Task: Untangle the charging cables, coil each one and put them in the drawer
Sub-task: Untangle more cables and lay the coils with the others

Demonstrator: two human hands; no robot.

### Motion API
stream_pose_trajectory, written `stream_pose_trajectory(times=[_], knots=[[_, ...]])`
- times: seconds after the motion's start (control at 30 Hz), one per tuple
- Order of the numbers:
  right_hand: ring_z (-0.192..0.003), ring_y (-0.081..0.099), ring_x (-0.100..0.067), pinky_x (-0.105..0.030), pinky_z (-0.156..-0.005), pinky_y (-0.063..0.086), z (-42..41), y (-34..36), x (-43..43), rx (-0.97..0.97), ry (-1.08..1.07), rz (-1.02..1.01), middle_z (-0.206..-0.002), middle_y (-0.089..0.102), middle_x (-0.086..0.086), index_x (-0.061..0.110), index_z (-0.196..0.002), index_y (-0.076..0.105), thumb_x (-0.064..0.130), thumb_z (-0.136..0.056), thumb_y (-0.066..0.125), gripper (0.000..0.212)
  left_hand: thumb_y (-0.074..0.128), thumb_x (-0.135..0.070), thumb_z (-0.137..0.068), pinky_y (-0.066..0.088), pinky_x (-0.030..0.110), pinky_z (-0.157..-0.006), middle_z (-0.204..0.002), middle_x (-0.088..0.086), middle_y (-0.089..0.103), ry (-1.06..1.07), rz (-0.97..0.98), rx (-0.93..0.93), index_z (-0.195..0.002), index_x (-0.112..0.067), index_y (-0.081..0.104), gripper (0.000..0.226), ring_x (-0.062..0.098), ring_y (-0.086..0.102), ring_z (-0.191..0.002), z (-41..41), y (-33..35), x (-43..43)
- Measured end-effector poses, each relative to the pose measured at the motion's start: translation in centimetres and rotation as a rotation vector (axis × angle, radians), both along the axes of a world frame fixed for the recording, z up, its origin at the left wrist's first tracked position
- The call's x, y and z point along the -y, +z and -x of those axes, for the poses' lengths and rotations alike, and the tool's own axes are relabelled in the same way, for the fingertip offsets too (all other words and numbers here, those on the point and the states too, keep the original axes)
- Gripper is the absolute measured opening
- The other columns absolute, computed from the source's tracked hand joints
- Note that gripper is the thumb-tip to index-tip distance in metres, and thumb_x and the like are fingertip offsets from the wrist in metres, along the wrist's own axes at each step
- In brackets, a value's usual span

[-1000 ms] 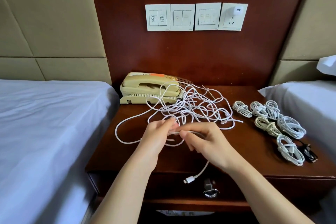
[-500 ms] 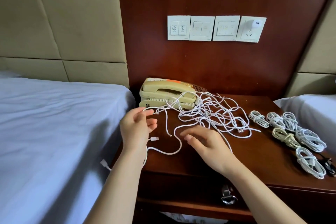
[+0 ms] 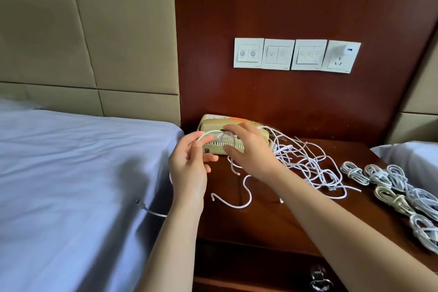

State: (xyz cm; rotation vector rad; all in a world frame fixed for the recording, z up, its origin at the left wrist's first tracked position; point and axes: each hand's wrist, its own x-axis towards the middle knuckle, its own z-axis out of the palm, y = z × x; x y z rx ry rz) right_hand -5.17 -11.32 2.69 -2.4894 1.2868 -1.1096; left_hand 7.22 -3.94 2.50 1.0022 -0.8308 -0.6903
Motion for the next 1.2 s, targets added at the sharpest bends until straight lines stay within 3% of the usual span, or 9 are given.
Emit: stream_pose_trajectory(times=[0.17, 0.33, 0.5, 0.6, 0.8, 0.93, 1.03, 1.1, 1.2], knots=[[-0.097, 0.053, -0.029, -0.042, -0.085, 0.041, 1.2, 1.3, 2.7, -0.269, -0.060, 0.058, -0.095, 0.065, -0.005, 0.016, -0.093, 0.070, 0.027, -0.093, 0.055, 0.019, 0.037, -0.003, -0.097, 0.038, 0.014, -0.043, -0.077, -0.018, 0.072, -0.049, -0.001, -0.023, -0.090, -0.025, 0.060, 0.032, 0.004, 0.057, -0.049, -0.1, -0.1, 0.1], [-0.104, 0.050, -0.017, -0.034, -0.075, 0.045, 4.2, 2.8, 2.4, -0.445, -0.159, 0.033, -0.101, 0.064, 0.002, 0.017, -0.097, 0.064, 0.030, -0.095, 0.054, 0.017, 0.037, -0.002, -0.096, 0.040, 0.014, -0.043, -0.084, -0.013, 0.072, -0.049, -0.050, -0.055, -0.095, -0.020, 0.062, 0.031, 0.003, 0.058, -0.049, -0.1, -0.8, 0.9], [-0.107, 0.051, -0.023, -0.032, -0.075, 0.042, 6.9, 2.9, 2.5, -0.697, -0.326, 0.174, -0.107, 0.064, 0.003, 0.020, -0.109, 0.057, 0.031, -0.098, 0.046, 0.019, 0.037, -0.003, -0.097, 0.040, 0.015, -0.043, -0.083, -0.013, 0.072, -0.079, -0.093, -0.105, -0.093, -0.022, 0.063, 0.032, 0.003, 0.059, -0.051, 1.0, -1.9, 1.6], [-0.101, 0.057, -0.024, -0.031, -0.069, 0.038, 8.3, 2.5, 2.7, -0.846, -0.461, 0.270, -0.106, 0.062, 0.002, 0.024, -0.117, 0.054, 0.022, -0.099, 0.045, 0.020, 0.037, -0.003, -0.097, 0.040, 0.015, -0.043, -0.085, -0.011, 0.073, -0.104, -0.072, -0.139, -0.093, -0.021, 0.064, 0.032, 0.004, 0.059, -0.051, 1.8, -1.8, 2.0], [-0.098, 0.054, -0.024, -0.030, -0.059, 0.037, 9.5, 4.4, 4.0, -0.663, -0.602, 0.288, -0.104, 0.058, 0.001, 0.024, -0.104, 0.059, 0.015, -0.095, 0.050, 0.015, 0.040, -0.002, -0.096, 0.039, 0.015, -0.041, -0.085, -0.011, 0.072, -0.112, -0.031, -0.123, -0.091, -0.022, 0.063, 0.031, 0.005, 0.058, -0.049, 2.9, -1.4, 2.8], [-0.105, 0.047, -0.024, -0.031, -0.066, 0.036, 10.6, 6.7, 5.0, -0.584, -0.703, 0.304, -0.108, 0.058, 0.000, 0.021, -0.110, 0.062, 0.015, -0.095, 0.052, 0.018, 0.043, -0.003, -0.095, 0.031, 0.016, -0.039, -0.089, -0.010, 0.071, -0.111, -0.043, -0.029, -0.092, -0.022, 0.065, 0.029, 0.004, 0.054, -0.045, 2.7, -1.7, 3.3], [-0.109, 0.045, -0.025, -0.031, -0.068, 0.033, 11.4, 7.6, 5.3, -0.600, -0.726, 0.241, -0.114, 0.058, -0.001, 0.021, -0.113, 0.063, 0.019, -0.099, 0.048, 0.021, 0.044, -0.003, -0.095, 0.029, 0.015, -0.038, -0.083, -0.013, 0.072, -0.073, -0.039, -0.063, -0.095, -0.019, 0.066, 0.027, 0.003, 0.053, -0.044, 2.5, -1.8, 3.7], [-0.108, 0.046, -0.025, -0.032, -0.072, 0.035, 11.6, 7.7, 5.2, -0.638, -0.671, 0.292, -0.114, 0.059, 0.000, 0.021, -0.114, 0.063, 0.018, -0.098, 0.048, 0.022, 0.045, -0.003, -0.095, 0.033, 0.015, -0.038, -0.082, -0.011, 0.072, -0.047, -0.020, -0.125, -0.098, -0.015, 0.067, 0.025, 0.004, 0.054, -0.045, 2.4, -1.4, 3.8], [-0.102, 0.049, -0.026, -0.035, -0.079, 0.038, 11.7, 7.4, 4.2, -0.616, -0.381, 0.410, -0.107, 0.062, -0.002, 0.014, -0.107, 0.068, 0.016, -0.096, 0.052, 0.019, 0.046, -0.004, -0.094, 0.040, 0.015, -0.042, -0.086, -0.006, 0.073, -0.033, 0.018, -0.275, -0.104, -0.013, 0.064, 0.022, 0.003, 0.058, -0.050, 2.1, -0.8, 3.8]])
